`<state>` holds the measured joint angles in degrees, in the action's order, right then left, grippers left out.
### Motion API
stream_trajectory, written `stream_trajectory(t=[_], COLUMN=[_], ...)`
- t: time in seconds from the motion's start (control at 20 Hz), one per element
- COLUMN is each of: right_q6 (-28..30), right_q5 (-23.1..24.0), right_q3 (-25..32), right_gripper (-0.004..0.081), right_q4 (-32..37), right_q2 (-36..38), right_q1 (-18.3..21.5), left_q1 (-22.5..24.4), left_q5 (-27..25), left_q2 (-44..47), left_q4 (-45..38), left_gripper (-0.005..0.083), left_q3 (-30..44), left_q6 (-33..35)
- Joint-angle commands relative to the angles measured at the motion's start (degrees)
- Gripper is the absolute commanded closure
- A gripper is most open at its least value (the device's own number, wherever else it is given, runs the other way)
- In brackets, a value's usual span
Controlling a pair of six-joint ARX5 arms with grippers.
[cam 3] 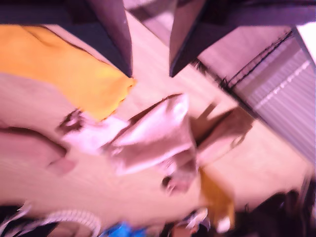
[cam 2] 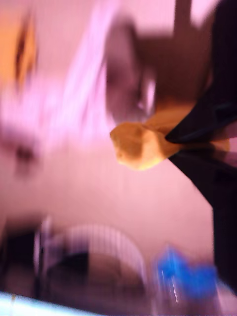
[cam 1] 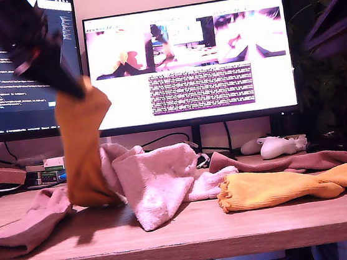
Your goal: Pair up the socks based on colour and pattern, by placing them on top of one another
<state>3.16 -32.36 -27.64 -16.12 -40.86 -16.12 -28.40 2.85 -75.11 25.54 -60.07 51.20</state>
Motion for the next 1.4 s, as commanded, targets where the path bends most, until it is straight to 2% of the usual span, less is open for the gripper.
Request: stream_trajectory(t=[0.0, 0.15, 0.35, 0.5, 0.6, 0.85, 1.0, 1.2, 1.35], right_q6=[2.93, 7.06, 14.1, 18.1, 18.75, 23.54, 27.23, 33.03, 33.38], right_q5=[-0.07, 0.11, 4.28, 4.94, 4.92, 4.81, 5.29, 12.15, 12.92], right_q3=[-2.43, -5.81, -12.04, -17.11, -20.0, -25.35, -26.64, -27.08, -27.89], right_gripper=[0.0556, 0.0502, 0.042, 0.0411, 0.0407, 0.0404, 0.0404, 0.0399, 0.0399], right_q4=[2.45, 4.44, 8.35, 9.4, 9.42, 7.89, 6.88, 6.86, 6.69], right_q2=[-1.09, -4.59, -9.27, -13.77, -16.83, -22.99, -25.73, -27.06, -27.06], right_q1=[-1.64, -4.92, -8.85, -10.21, -10.62, -12.28, -14.4, -16.22, -16.24], left_q1=[-0.26, -2.16, -7.06, -10.54, -12.2, -15.17, -16.28, -17.05, -17.49], left_q5=[-0.42, -0.42, 0.59, 0.9, 0.48, 4.7, 6.19, 7.67, 7.85], left_q2=[0.39, 0.39, 0.39, 0.39, 0.42, 0.42, 0.42, 0.42, 0.42], left_q4=[-1.7, -6.75, -11.1, -15.89, -18.36, -17.75, -16.9, -13.0, -11.43], left_gripper=[0.0794, 0.0794, 0.0794, 0.0794, 0.0794, 0.0794, 0.0794, 0.0795, 0.0795], left_q3=[-1.09, -1.92, -2.08, -2.12, -2.29, -2.62, -2.62, -2.62, -2.62], left_q6=[-0.2, 0.44, 4.28, 5.05, 5.92, 6.25, 6.27, 7.61, 11.23])
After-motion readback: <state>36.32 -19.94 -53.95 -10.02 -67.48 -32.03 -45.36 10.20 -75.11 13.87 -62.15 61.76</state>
